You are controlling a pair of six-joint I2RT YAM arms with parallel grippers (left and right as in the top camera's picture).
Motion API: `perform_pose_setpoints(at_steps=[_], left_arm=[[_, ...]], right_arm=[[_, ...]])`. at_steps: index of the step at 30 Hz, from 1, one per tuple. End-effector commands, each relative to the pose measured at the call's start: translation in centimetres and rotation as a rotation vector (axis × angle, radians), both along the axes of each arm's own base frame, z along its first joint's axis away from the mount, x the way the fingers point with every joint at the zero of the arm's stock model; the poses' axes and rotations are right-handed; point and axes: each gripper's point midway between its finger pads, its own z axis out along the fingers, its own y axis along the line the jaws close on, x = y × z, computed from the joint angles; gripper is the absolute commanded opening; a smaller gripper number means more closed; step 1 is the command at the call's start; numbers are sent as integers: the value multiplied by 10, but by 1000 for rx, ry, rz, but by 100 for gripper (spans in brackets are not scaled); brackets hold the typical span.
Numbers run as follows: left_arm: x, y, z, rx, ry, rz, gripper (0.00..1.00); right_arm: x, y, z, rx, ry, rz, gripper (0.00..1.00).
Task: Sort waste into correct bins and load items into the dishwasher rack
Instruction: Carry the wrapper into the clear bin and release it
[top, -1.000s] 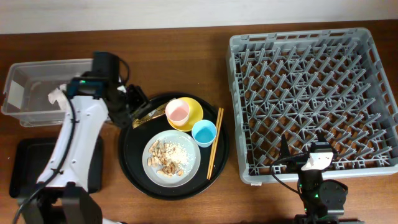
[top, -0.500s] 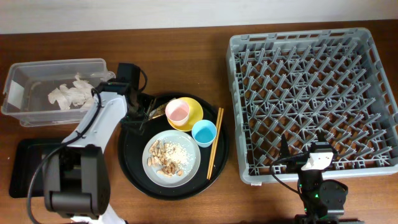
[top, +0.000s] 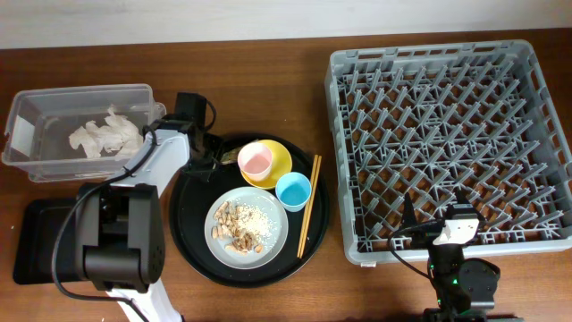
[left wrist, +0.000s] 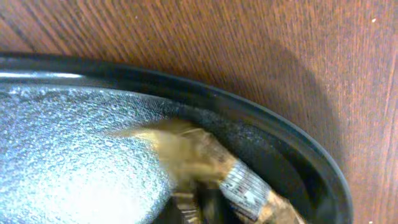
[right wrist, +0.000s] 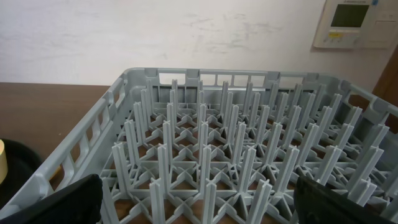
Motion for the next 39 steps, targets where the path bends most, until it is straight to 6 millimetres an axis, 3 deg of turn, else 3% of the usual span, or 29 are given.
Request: perform_pose_setpoints(at_steps=[1,3,5,8,10,11,13,17,20,23,24,25,28,30,32,34,35,38,39], left_arm=[[-2,-6,0,-23,2,-49,1],[9,-3,23,-21,-68,-97,1],[23,0,61,-2,-180,-163,1],[37,10,143,55,-402,-203,1],[41,44,192,203,-536,-120,1],[37,71,215,313,-579,-40,1],[27,118,242,461,-616,94,1],[24,206,251,694,-580,130,1],[27,258,246,821,-536,109,2],[23,285,221,836,-456,112,5],[22,288,210,827,-426,110,12],[24,289,200,816,-407,102,36],[37,276,183,723,-434,41,43],[47,262,190,659,-504,1,51],[45,240,211,577,-582,-54,59],[28,201,249,455,-688,-140,70],[19,187,261,408,-719,-174,70],[-37,131,299,308,-788,-375,70],[-58,121,300,302,-763,-417,70]], right_arm=[[0,-3,-3,0,4,-15,98],[0,-3,-3,0,5,-15,98],[0,-3,-3,0,4,-15,98],[0,-3,-3,0,4,-15,98],[0,-3,-3,0,5,-15,98],[0,-3,-3,0,5,-15,98],[0,-3,-3,0,4,-15,98],[0,-3,-3,0,4,-15,99],[0,-3,-3,0,4,-15,98],[0,-3,-3,0,5,-15,98],[0,-3,-3,0,4,-15,98],[0,-3,-3,0,4,-15,98],[0,-3,-3,0,4,-15,98],[0,-3,-3,0,4,-15,98],[0,-3,-3,0,5,-15,98],[0,-3,-3,0,5,-15,98],[0,-3,-3,0,4,-15,98],[0,-3,-3,0,4,-15,98],[0,-3,-3,0,5,-16,98]])
